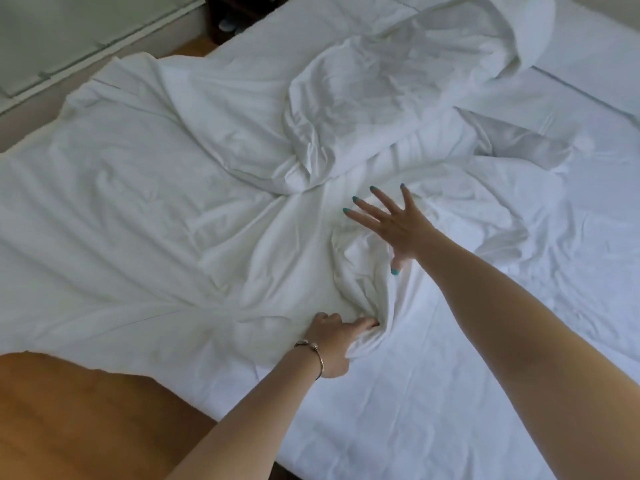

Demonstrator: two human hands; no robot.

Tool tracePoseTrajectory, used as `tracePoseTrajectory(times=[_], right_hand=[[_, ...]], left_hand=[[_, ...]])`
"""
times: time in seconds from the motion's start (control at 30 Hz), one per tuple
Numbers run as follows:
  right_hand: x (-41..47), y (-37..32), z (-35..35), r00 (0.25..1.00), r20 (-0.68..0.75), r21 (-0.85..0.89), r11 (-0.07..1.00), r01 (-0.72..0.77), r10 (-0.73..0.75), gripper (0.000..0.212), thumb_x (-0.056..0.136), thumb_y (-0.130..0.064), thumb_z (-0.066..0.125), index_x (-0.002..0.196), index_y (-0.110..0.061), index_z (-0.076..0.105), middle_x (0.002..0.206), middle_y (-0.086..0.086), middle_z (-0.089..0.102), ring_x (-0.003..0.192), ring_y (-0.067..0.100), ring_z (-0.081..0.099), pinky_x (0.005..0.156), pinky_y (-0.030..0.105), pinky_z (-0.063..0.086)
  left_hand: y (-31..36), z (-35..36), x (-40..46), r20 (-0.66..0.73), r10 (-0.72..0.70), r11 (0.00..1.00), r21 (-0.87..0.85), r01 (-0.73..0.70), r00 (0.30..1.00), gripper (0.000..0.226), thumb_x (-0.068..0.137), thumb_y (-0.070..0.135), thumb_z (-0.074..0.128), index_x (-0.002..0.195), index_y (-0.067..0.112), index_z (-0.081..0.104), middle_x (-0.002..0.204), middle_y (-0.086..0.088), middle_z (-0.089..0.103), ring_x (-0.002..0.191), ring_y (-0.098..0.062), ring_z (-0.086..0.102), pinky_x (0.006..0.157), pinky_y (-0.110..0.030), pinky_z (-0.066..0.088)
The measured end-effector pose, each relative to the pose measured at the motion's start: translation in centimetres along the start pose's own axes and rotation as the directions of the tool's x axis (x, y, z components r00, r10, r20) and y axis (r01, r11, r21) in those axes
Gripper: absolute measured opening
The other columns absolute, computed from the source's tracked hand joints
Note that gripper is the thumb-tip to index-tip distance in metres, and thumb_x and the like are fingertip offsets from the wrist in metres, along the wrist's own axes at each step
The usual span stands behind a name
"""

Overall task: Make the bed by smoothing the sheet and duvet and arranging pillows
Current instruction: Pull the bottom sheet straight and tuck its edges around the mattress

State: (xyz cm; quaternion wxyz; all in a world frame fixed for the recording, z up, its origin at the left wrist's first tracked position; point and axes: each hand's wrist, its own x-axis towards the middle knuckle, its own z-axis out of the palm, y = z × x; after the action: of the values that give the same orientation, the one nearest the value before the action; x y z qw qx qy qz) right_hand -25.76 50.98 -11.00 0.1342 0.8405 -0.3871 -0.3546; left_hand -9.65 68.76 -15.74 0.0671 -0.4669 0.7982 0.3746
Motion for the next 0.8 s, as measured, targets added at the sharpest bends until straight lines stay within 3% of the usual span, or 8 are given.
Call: tracePoseTrajectory(times=[0.1, 0.2, 0.3, 0.4, 0.47, 0.57, 0.73, 0.8], right_hand=[[2.9, -1.1, 0.2, 0.972, 0.064, -0.203, 0.950, 0.236, -0.228, 0.162, 0.042, -0.069, 0.082, 0.138, -0.031, -0.043, 0.162, -0.009, -0.009, 0.149, 0.022, -0.013, 0.114, 0.061, -0.008], [2.6, -2.1, 3.0, 0.962, 0.232, -0.080, 0.983, 0.164, -0.142, 0.148, 0.050, -0.068, 0.080, 0.146, -0.036, -0.028, 0.156, 0.000, 0.029, 0.148, 0.024, 0.013, 0.118, 0.049, -0.009], [-2.5, -1.8, 5.9, 0.942, 0.329, 0.114, 0.993, 0.029, -0.066, 0.126, 0.053, -0.078, 0.068, 0.149, -0.029, 0.003, 0.145, 0.002, 0.045, 0.137, 0.029, 0.038, 0.115, 0.041, 0.022], [-10.3, -2.2, 10.2, 0.961, 0.274, 0.281, 0.959, -0.047, -0.033, 0.096, 0.062, -0.081, 0.058, 0.134, -0.022, 0.032, 0.113, -0.004, 0.065, 0.107, 0.026, 0.063, 0.086, 0.035, 0.047], [-15.5, -3.6, 12.7, 0.969, 0.239, 0.412, 0.897, -0.162, 0.065, 0.077, 0.072, -0.074, 0.054, 0.130, -0.026, 0.035, 0.105, -0.001, 0.069, 0.102, 0.028, 0.065, 0.081, 0.035, 0.049], [-21.0, -5.5, 13.4, 0.951, 0.143, 0.520, 0.797, -0.308, 0.274, 0.054, 0.082, -0.047, 0.055, 0.130, -0.030, 0.038, 0.081, 0.004, 0.066, 0.088, 0.033, 0.065, 0.068, 0.034, 0.043], [-24.9, -7.4, 11.6, 0.808, -0.262, 0.603, 0.743, -0.289, 0.527, 0.040, 0.044, -0.006, 0.067, 0.083, -0.015, 0.064, 0.036, -0.001, 0.032, 0.030, 0.026, 0.036, 0.049, 0.024, 0.028], [-26.6, -10.2, 12.5, 0.841, -0.210, 0.586, 0.753, -0.300, 0.499, 0.029, 0.040, -0.003, 0.065, 0.065, -0.016, 0.060, 0.035, 0.001, 0.042, 0.030, 0.025, 0.041, 0.051, 0.025, 0.032]], left_hand=[[0.3, 1.9, 0.3, 0.066, -0.032, 0.999, 0.024, 0.031, 0.997, 0.079, 0.084, 0.000, 0.046, 0.143, 0.044, 0.017, 0.117, -0.002, 0.054, 0.106, -0.028, 0.043, 0.088, -0.035, 0.034], [-0.8, 4.9, 0.1, 0.013, -0.132, 0.980, -0.145, 0.132, 0.991, 0.083, 0.083, 0.005, 0.049, 0.145, 0.049, 0.014, 0.131, 0.004, 0.051, 0.114, -0.027, 0.048, 0.094, -0.037, 0.041], [-1.1, 7.4, -0.5, -0.188, -0.367, 0.884, -0.374, 0.279, 0.911, 0.093, 0.077, 0.025, 0.068, 0.149, 0.042, 0.013, 0.141, 0.008, 0.046, 0.124, -0.019, 0.048, 0.098, -0.027, 0.041], [0.6, 8.3, -1.3, -0.228, -0.476, 0.872, -0.249, 0.422, 0.849, 0.083, 0.079, 0.030, 0.065, 0.146, 0.043, 0.017, 0.126, 0.003, 0.058, 0.111, -0.023, 0.059, 0.086, -0.033, 0.049], [1.5, 7.9, -1.9, -0.180, -0.439, 0.898, -0.121, 0.423, 0.880, 0.069, 0.086, 0.033, 0.058, 0.143, 0.047, 0.022, 0.114, 0.003, 0.065, 0.100, -0.024, 0.064, 0.080, -0.033, 0.052], [2.8, 6.4, -4.1, -0.140, -0.413, 0.905, -0.170, 0.389, 0.900, 0.060, 0.089, 0.032, 0.057, 0.141, 0.049, 0.032, 0.111, 0.002, 0.067, 0.096, -0.023, 0.065, 0.082, -0.035, 0.054], [4.6, 5.7, -10.0, -0.393, -0.318, 0.947, -0.089, 0.309, 0.863, 0.066, 0.086, 0.022, 0.058, 0.142, 0.048, 0.035, 0.116, 0.006, 0.067, 0.098, -0.020, 0.065, 0.082, -0.033, 0.053], [5.2, 8.0, -11.2, -0.313, -0.313, 0.944, -0.001, 0.329, 0.897, 0.069, 0.088, 0.021, 0.052, 0.145, 0.049, 0.027, 0.123, 0.006, 0.063, 0.102, -0.019, 0.064, 0.083, -0.032, 0.052]])
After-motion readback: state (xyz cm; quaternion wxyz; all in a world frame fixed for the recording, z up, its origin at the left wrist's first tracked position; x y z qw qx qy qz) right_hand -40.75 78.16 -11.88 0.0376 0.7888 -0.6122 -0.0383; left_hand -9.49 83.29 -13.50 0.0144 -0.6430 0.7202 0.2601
